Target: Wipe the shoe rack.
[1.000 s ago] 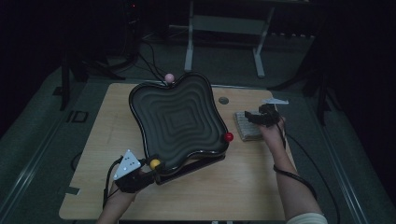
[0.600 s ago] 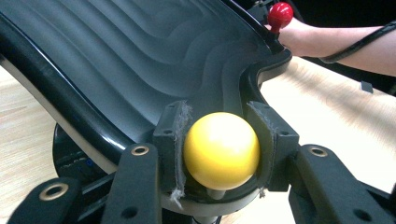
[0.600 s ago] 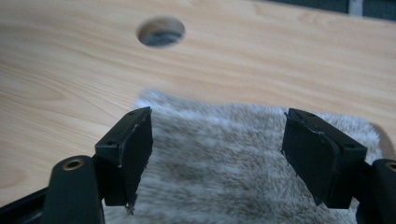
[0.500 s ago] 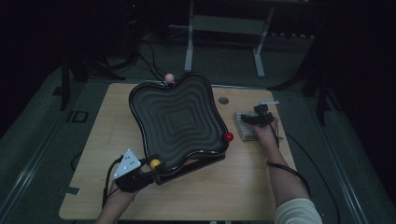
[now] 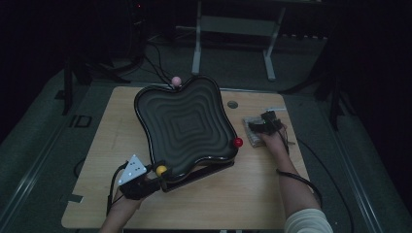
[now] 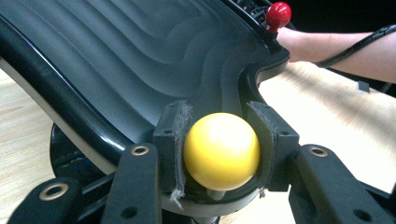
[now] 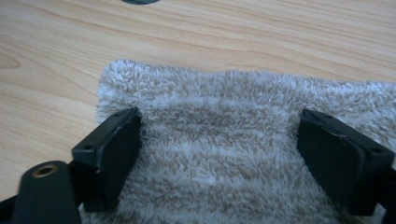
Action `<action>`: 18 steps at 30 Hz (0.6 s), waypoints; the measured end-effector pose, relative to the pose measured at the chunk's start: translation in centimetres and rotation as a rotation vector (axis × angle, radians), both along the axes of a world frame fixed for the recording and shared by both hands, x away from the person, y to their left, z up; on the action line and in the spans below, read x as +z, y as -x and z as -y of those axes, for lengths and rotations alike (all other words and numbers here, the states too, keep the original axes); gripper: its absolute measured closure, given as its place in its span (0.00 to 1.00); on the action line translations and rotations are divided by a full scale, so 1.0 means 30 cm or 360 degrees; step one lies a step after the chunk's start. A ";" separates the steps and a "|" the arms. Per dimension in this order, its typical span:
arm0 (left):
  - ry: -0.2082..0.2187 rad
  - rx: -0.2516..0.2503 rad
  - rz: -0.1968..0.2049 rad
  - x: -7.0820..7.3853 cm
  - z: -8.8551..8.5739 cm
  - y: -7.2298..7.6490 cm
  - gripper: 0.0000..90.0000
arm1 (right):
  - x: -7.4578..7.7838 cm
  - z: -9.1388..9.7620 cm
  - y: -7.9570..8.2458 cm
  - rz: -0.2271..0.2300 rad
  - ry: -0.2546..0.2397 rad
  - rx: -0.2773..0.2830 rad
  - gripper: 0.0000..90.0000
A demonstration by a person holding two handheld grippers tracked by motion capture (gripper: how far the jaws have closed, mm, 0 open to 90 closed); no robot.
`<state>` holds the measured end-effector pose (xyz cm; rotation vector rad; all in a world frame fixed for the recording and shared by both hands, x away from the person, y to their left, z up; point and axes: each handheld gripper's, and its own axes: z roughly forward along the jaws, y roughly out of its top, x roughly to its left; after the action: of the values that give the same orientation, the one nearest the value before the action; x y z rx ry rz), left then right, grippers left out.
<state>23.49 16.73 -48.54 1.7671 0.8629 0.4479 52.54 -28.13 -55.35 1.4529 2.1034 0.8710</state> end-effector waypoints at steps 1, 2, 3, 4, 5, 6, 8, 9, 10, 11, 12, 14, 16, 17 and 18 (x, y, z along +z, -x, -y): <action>0.0000 -0.0002 0.0000 0.000 0.000 0.000 0.65 | 0.001 -0.001 0.005 0.0000 -0.0001 0.0003 0.23; -0.0002 -0.0003 -0.0001 0.000 0.000 0.000 0.65 | 0.002 -0.001 0.007 0.0002 0.0000 0.0006 0.25; -0.0005 -0.0005 -0.0003 0.001 -0.001 0.000 0.65 | 0.005 -0.003 0.009 -0.0006 0.0000 0.0009 0.29; -0.0007 -0.0008 -0.0007 0.002 -0.001 -0.001 0.65 | 0.008 -0.006 0.011 -0.0006 0.0004 0.0026 0.34; -0.0012 -0.0010 -0.0009 0.003 -0.001 -0.002 0.65 | 0.010 -0.010 0.015 -0.0005 0.0002 0.0042 0.40; -0.0013 -0.0012 -0.0012 0.004 0.000 -0.003 0.65 | 0.013 -0.014 0.019 -0.0005 0.0002 0.0056 0.47; -0.0015 -0.0022 -0.0017 0.005 -0.002 -0.005 0.65 | 0.016 -0.025 0.028 0.0008 0.0012 0.0096 0.58; -0.0018 -0.0025 -0.0017 0.005 -0.002 -0.005 0.65 | 0.018 -0.030 0.034 0.0013 0.0015 0.0107 0.66; -0.0026 -0.0029 -0.0019 0.007 -0.002 -0.006 0.65 | 0.022 -0.035 0.038 0.0007 0.0012 0.0114 0.69; -0.0029 -0.0031 -0.0022 0.007 -0.003 -0.006 0.65 | 0.030 -0.038 0.042 -0.0014 -0.0003 0.0115 0.72; -0.0031 -0.0031 -0.0026 0.009 -0.002 -0.007 0.65 | 0.036 -0.039 0.046 -0.0027 -0.0016 0.0116 0.74; -0.0035 -0.0037 -0.0031 0.010 -0.002 -0.008 0.65 | 0.049 -0.036 0.060 -0.0039 -0.0029 0.0120 0.76; -0.0035 -0.0041 -0.0032 0.010 -0.003 -0.009 0.65 | 0.058 -0.031 0.071 -0.0046 -0.0046 0.0129 0.76; -0.0029 -0.0057 -0.0036 0.010 -0.006 -0.013 0.65 | 0.075 -0.018 0.093 -0.0026 -0.0065 0.0122 0.76; -0.0029 -0.0065 -0.0038 0.010 -0.007 -0.015 0.65 | 0.082 -0.009 0.100 -0.0029 -0.0098 0.0122 0.76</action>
<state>23.93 16.96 -48.23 1.8068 0.8401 0.4098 49.53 -27.85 -52.89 1.4239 2.1762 0.9623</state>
